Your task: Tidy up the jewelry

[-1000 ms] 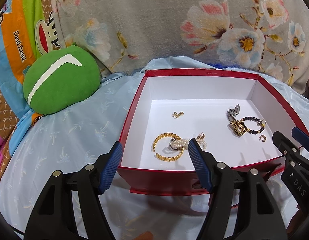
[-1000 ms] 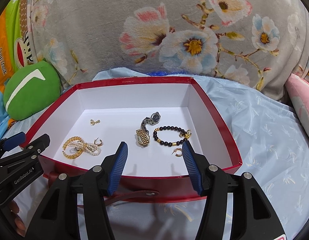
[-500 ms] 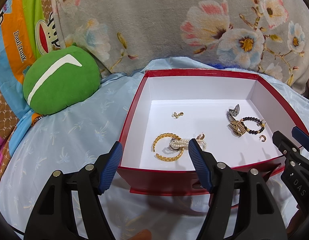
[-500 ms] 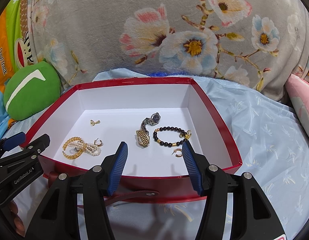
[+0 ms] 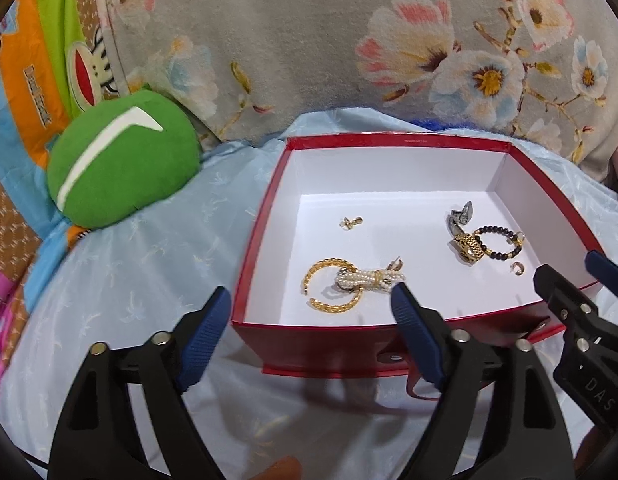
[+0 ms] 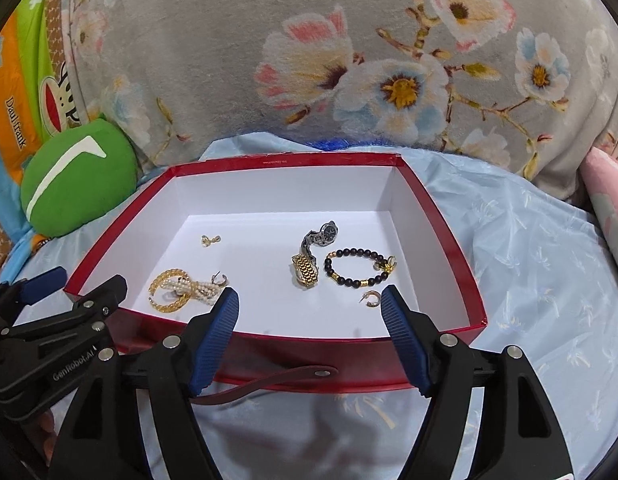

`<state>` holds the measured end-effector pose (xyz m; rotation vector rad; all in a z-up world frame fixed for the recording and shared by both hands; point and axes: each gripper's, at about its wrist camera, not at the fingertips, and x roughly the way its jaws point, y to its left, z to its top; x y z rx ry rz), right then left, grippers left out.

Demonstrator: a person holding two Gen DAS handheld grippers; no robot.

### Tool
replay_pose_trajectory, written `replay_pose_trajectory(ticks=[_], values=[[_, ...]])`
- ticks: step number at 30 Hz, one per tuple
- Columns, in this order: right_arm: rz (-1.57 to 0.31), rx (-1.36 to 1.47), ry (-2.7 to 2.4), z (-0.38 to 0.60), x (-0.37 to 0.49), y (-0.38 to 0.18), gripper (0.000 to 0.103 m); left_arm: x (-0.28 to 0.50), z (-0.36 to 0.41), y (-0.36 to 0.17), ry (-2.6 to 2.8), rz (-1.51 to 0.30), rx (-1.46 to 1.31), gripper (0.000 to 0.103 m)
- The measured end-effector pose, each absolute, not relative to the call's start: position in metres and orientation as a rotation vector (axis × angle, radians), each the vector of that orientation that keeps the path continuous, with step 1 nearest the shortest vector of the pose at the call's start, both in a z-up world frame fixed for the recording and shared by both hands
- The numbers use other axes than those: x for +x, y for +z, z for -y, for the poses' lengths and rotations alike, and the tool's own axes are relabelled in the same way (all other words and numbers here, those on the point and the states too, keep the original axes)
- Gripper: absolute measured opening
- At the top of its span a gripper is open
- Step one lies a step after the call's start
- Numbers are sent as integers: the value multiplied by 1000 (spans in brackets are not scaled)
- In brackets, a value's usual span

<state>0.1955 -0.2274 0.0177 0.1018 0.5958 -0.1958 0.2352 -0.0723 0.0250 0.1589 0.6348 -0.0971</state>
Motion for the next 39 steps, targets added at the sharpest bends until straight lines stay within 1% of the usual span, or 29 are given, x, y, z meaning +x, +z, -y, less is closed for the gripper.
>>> replay_pose_trajectory(ticks=[1, 5, 17, 39], values=[[-606, 109, -189, 228, 195, 20, 72, 233, 73, 27, -90, -626, 168, 86], [-636, 129, -183, 233, 191, 28, 75, 227, 71, 37, -80, -617, 170, 89], [-662, 94, -184, 228, 189, 32, 79, 225, 70, 38, -93, -672, 163, 89], [-662, 89, -187, 227, 188, 32, 80, 226, 70, 33, -92, -714, 154, 89]])
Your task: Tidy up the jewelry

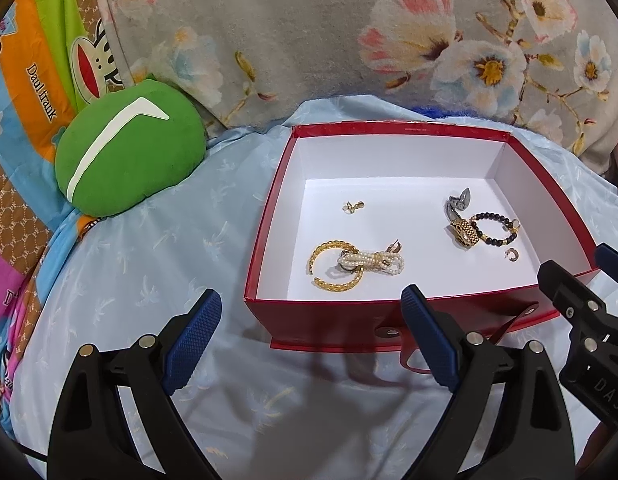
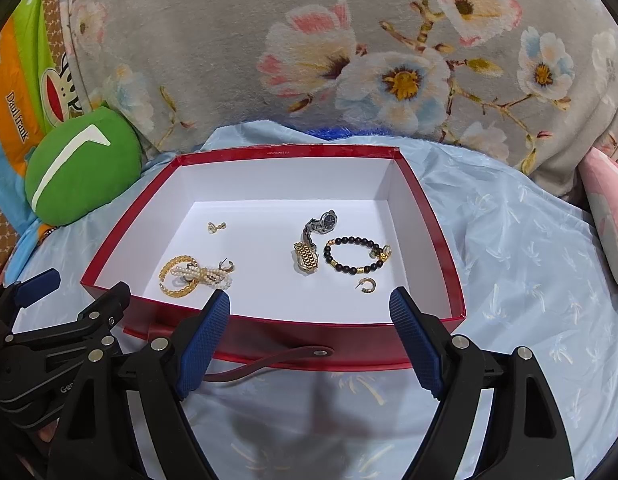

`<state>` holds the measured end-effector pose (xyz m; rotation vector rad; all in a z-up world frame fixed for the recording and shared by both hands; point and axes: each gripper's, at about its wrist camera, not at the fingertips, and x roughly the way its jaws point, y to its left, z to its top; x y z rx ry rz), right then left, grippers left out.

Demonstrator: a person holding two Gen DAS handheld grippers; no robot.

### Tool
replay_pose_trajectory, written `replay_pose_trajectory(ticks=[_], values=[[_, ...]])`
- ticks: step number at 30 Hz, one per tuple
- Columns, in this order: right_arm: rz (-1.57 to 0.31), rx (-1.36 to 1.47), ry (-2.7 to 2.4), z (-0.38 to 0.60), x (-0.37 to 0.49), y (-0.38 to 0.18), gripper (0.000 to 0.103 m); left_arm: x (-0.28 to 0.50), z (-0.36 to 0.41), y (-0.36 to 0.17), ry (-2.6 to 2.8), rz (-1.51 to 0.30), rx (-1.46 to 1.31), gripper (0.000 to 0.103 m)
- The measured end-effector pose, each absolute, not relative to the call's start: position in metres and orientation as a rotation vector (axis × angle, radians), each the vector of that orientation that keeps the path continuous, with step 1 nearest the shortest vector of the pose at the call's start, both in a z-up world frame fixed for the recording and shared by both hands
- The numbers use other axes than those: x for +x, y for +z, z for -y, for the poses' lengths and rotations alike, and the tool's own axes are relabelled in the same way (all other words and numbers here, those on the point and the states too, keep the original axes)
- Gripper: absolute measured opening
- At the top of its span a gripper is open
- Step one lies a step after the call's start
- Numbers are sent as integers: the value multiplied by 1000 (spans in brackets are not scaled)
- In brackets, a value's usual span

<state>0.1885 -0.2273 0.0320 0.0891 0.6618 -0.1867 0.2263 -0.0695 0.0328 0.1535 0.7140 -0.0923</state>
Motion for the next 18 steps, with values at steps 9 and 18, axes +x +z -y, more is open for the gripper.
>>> replay_pose_trajectory(ticks=[9, 18], values=[[-656, 79, -197, 228, 188, 33, 85, 225, 70, 33, -82, -712, 158, 88], [-653, 75, -205, 229, 189, 34, 86, 225, 71, 33, -99, -715, 155, 88]])
